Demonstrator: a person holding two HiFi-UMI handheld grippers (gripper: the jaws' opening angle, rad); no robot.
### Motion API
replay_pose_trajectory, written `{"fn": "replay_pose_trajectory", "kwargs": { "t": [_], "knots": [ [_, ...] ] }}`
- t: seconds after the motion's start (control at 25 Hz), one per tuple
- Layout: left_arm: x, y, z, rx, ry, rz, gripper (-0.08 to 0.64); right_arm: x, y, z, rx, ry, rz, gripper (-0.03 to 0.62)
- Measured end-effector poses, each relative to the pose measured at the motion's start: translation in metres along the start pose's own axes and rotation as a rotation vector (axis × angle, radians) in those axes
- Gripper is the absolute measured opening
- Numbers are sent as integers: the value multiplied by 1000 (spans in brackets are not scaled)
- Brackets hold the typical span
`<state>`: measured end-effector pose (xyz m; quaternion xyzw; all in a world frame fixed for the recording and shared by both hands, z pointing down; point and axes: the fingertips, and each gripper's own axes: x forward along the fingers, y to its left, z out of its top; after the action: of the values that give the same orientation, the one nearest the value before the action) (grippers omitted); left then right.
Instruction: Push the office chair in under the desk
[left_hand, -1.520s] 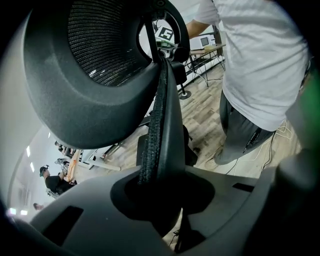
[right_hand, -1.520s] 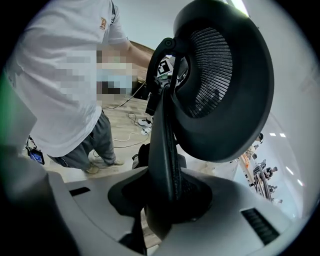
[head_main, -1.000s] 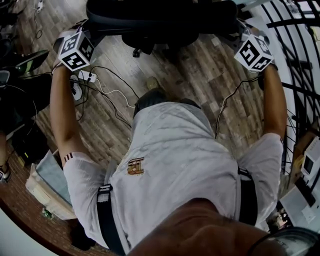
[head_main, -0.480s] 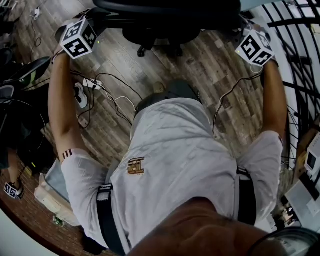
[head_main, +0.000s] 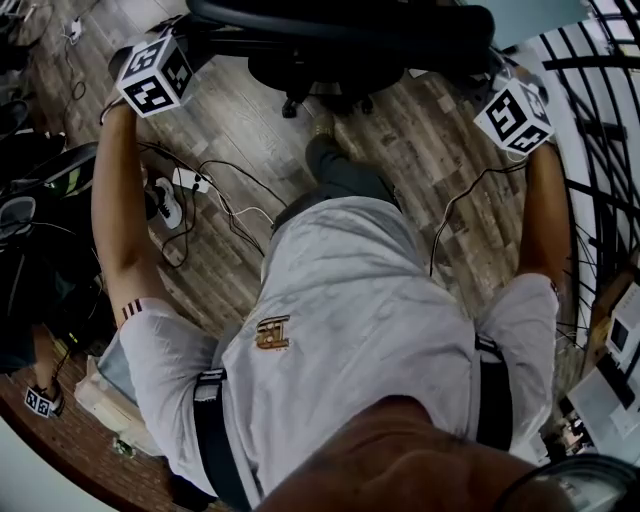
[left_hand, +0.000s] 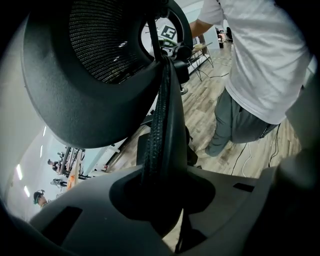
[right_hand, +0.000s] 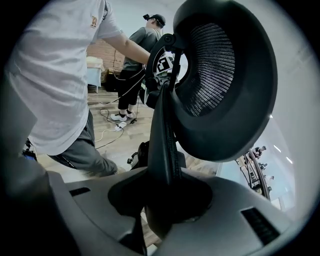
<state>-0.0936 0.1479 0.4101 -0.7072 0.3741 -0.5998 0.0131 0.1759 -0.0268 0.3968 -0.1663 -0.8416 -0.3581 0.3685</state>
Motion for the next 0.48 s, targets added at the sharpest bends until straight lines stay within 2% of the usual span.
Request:
{"fn": "replay_pose_trajectory", "kwargs": {
  "t": [0.48],
  "knots": [
    [41,105,-87,62,-29,-25,110,81,-87,30,41,40,-47,106]
  ]
}}
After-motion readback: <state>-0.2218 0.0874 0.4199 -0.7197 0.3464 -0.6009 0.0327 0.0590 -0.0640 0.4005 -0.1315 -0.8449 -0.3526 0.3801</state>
